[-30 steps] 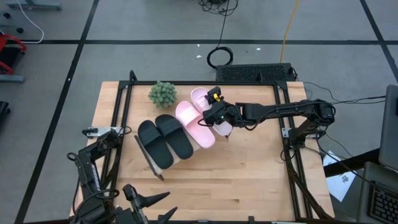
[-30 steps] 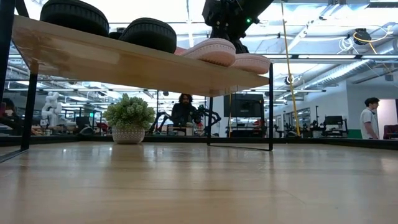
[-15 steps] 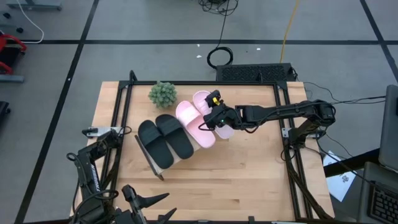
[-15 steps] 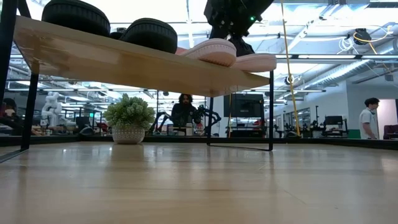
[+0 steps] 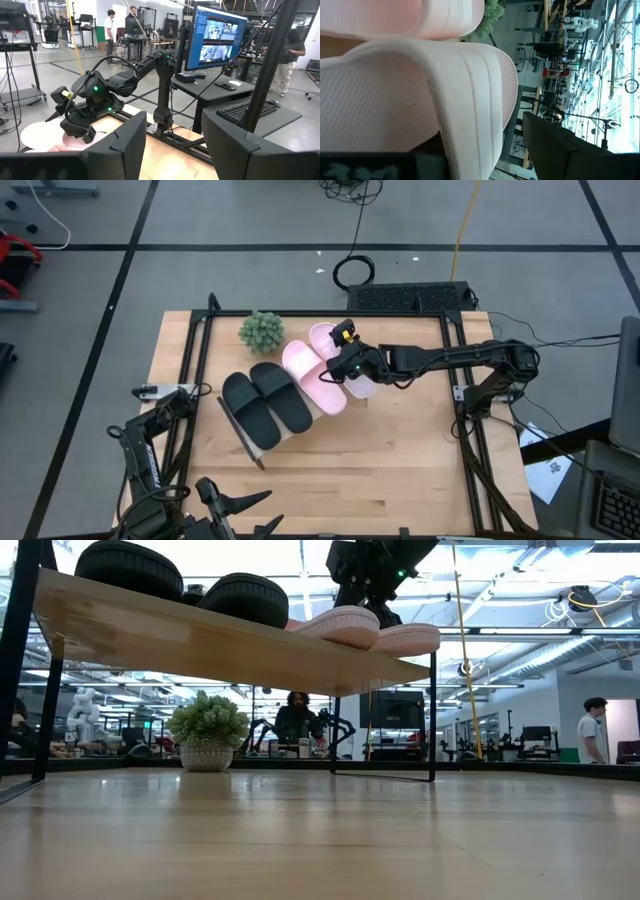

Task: Pick and place slides into the shelf
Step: Put the pink slide on the shelf

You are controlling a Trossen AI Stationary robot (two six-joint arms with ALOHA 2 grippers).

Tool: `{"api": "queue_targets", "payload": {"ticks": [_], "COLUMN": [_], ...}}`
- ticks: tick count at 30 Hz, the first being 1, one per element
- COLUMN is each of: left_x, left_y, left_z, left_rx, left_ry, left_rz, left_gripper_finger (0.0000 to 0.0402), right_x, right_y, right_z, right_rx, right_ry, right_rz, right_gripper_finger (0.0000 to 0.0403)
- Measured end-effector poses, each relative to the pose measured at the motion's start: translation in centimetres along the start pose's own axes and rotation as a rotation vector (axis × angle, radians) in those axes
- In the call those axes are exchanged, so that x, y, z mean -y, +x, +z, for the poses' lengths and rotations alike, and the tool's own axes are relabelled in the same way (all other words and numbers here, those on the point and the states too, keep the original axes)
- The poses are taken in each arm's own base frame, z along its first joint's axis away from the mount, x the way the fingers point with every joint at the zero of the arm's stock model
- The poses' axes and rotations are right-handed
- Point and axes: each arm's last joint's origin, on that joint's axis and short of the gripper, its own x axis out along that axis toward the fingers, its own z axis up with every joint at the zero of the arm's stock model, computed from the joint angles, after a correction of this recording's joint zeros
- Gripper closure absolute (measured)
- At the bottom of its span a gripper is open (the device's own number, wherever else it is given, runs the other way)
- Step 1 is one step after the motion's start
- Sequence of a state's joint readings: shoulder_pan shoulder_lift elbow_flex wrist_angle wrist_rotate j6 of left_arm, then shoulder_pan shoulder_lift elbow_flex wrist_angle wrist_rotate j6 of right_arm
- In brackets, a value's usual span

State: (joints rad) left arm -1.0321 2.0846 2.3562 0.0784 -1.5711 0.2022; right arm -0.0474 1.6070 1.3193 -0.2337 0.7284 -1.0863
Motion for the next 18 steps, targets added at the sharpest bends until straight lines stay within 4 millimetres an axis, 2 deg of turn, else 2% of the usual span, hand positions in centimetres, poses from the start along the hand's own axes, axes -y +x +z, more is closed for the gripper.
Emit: {"api": "queue_targets", "payload": {"ticks": [18], "left_x": [0.00], "left_y": [0.00], "left_z": [0.00], "left_rx": [0.000], "left_ry": [-0.001], "left_rz": [0.000], "left_gripper_finger": [0.0211], "right_x": [0.38], "right_y": [-0.12], "right_z": [0.14], "right_rx": [-0.011], "right_ry": [-0.022], "right_rz": [-0.042], "right_gripper_finger": [0.0233]}}
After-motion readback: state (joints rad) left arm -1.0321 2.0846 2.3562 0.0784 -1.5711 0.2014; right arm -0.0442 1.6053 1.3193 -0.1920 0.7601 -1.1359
